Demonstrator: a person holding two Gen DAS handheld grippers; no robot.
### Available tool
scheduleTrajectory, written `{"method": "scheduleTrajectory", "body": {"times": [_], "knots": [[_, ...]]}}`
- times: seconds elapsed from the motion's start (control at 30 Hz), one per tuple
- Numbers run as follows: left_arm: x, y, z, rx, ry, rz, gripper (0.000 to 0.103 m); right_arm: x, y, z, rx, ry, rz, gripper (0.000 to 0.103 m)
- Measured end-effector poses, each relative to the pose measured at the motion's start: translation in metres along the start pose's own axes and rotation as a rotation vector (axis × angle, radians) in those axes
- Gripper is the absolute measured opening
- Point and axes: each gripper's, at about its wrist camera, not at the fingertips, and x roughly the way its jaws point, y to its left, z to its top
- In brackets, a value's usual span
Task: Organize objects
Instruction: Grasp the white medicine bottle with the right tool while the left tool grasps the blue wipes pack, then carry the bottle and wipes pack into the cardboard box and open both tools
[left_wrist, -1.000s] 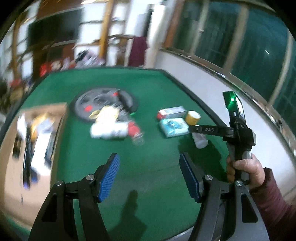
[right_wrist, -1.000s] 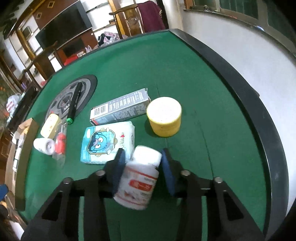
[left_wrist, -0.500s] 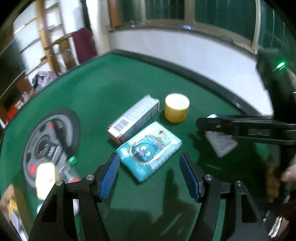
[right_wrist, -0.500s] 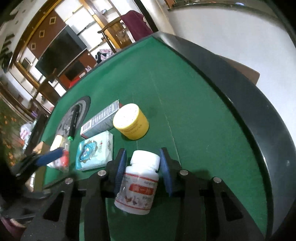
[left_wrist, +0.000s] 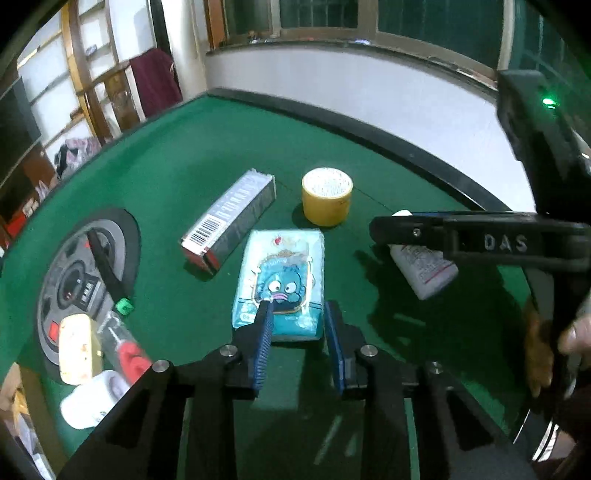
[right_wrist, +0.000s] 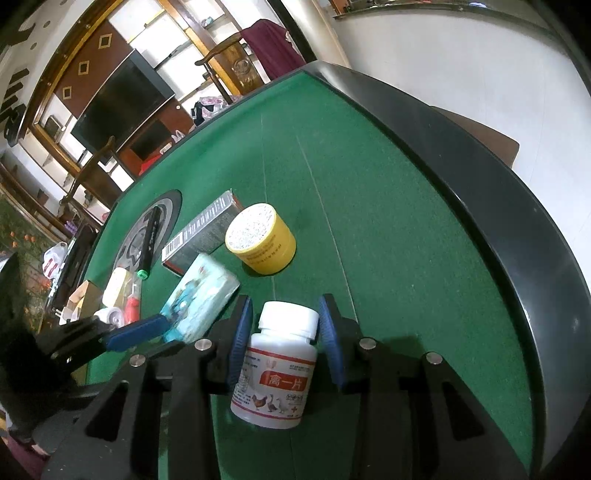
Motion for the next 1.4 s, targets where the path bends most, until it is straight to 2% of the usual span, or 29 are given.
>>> {"method": "scheduleTrajectory", "body": {"times": [0.07,0.17,0.3,0.33,0.47,0.53,0.6,0.67,0.77,0.9,1.0,1.07,1.1,1.13,1.3,1.4], "knots": [[-0.001,0.005,0.001,-0.007,-0.021,0.029,0.061,-0.001,-0.004,0.000,0.014,0.002,0.014,0.035],[0.004,0.013,0.004,-0.028,-0.047,0.043,0.063,-0.002,-0.006,0.000,0.026,0.003,0.025,0.035],[0.030,0.004,0.006,0.010,0.024,0.059,0.064,-0.001,-0.005,0.000,0.022,0.003,0.021,0.036],[0.027,0.002,0.006,0.006,-0.012,0.053,0.065,0.000,-0.004,0.000,0.020,0.002,0.021,0.037],[0.023,0.005,0.008,-0.049,0.003,0.033,0.066,0.001,-0.002,0.000,0.012,0.001,0.027,0.043],[0.018,0.010,0.004,-0.120,-0.005,0.017,0.063,0.001,0.000,-0.001,-0.002,-0.001,0.037,0.052],[0.009,0.005,0.002,-0.132,-0.020,0.018,0.042,0.002,0.004,-0.002,-0.022,-0.001,0.036,0.057],[0.002,0.005,-0.002,-0.160,-0.009,-0.009,0.039,0.002,0.007,-0.002,-0.040,-0.004,0.031,0.060],[-0.025,0.007,-0.017,-0.174,-0.021,-0.017,0.038,0.003,0.012,-0.004,-0.065,-0.012,0.019,0.064],[-0.081,0.017,-0.048,-0.253,-0.100,-0.004,0.038,0.005,0.020,-0.007,-0.112,-0.012,-0.023,0.067],[-0.129,0.027,-0.077,-0.319,-0.173,0.036,0.038,0.005,0.029,-0.012,-0.165,0.022,-0.086,0.067],[-0.159,0.042,-0.096,-0.373,-0.212,0.074,0.038,0.005,0.037,-0.017,-0.212,0.040,-0.143,0.061],[-0.168,0.048,-0.104,-0.397,-0.226,0.087,0.038,0.005,0.040,-0.020,-0.230,0.036,-0.187,0.044],[-0.183,0.054,-0.124,-0.435,-0.241,0.105,0.038,0.006,0.041,-0.022,-0.248,0.023,-0.240,0.034],[-0.208,0.112,-0.174,-0.546,-0.250,0.186,0.038,-0.006,0.026,-0.021,-0.148,0.010,-0.199,0.033],[-0.215,0.144,-0.209,-0.612,-0.241,0.262,0.038,-0.017,0.028,-0.023,-0.087,0.024,-0.072,0.034]]}}
